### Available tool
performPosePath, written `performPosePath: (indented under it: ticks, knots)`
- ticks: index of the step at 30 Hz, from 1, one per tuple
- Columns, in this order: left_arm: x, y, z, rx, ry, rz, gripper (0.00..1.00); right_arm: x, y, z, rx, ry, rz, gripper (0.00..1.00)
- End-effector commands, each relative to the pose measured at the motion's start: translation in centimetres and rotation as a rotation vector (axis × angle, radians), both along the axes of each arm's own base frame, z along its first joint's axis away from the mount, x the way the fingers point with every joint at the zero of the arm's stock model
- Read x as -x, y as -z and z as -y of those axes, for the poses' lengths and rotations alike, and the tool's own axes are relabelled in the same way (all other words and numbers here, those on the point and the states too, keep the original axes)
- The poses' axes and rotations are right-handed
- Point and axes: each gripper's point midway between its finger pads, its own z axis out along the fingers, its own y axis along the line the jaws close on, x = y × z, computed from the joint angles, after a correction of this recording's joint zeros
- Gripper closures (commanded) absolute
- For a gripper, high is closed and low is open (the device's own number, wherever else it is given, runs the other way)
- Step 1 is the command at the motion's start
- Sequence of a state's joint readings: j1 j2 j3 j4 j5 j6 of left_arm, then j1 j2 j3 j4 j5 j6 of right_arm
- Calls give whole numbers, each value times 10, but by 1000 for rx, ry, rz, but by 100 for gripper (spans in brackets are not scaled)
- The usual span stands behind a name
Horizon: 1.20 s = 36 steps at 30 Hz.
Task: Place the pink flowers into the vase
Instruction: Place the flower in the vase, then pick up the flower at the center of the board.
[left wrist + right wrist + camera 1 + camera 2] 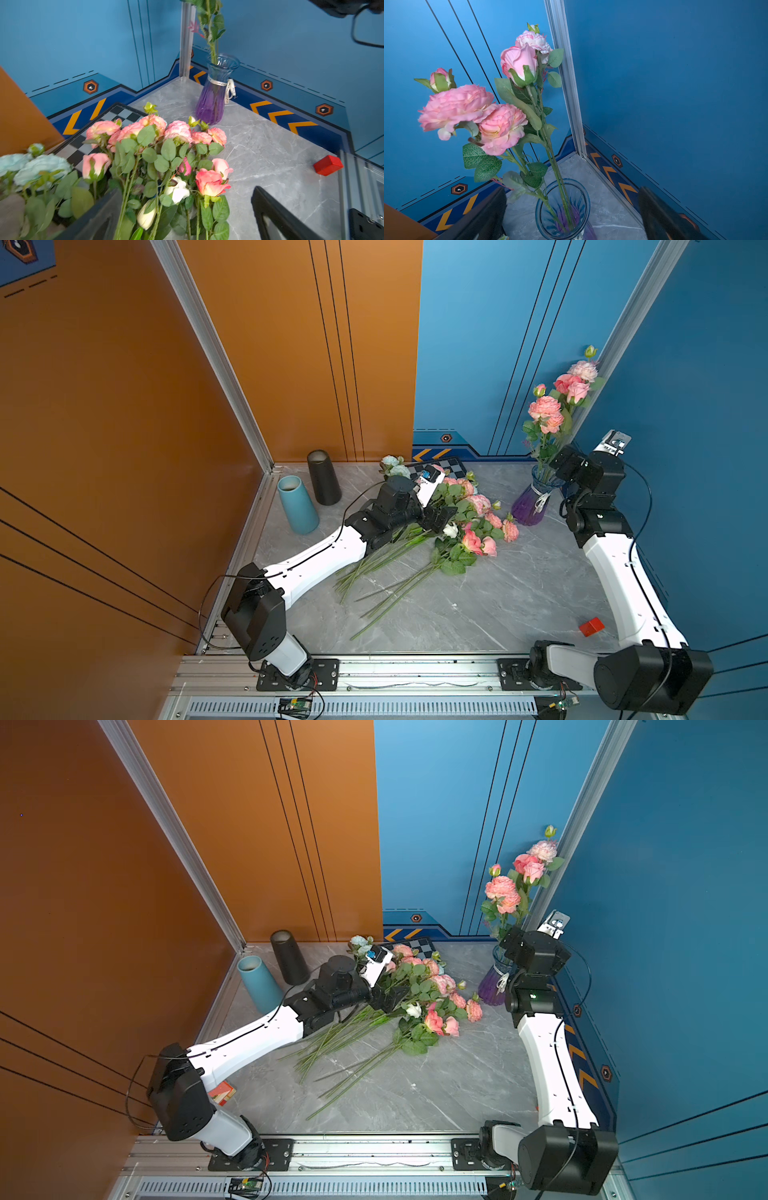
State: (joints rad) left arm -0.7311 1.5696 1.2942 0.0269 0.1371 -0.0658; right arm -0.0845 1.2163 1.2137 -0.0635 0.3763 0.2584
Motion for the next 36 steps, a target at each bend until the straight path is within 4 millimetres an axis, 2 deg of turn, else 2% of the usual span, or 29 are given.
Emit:
performPosePath:
  ticks: [1,7,10,15,21,25,28,30,36]
  knots:
    - [-7,33,-33,-84,-117,-116,1,6,19,-13,-84,-52,-31,0]
    - [-17,100,-68,-213,-207,-354,1,-2,62,-57,-123,-173,-144,0]
    - [-16,128,-71,-283,-201,-421,1,-4,86,-89,-125,-254,-200,0]
    - [-23,156,-70,-353,-210,-450,0,-7,118,-132,-140,-390,-272,0]
    - [-42,175,-68,-387,-238,-463,10,-6,136,-171,-150,-515,-316,0]
    - [-56,184,-66,-415,-252,-450,13,-6,145,-183,-156,-550,-337,0]
    - [-63,193,-66,-433,-259,-454,25,-5,149,-185,-159,-556,-341,0]
    - [-68,198,-67,-442,-268,-454,27,-5,151,-185,-159,-556,-343,0]
    - [-84,207,-70,-440,-294,-467,45,-6,155,-187,-165,-569,-350,0]
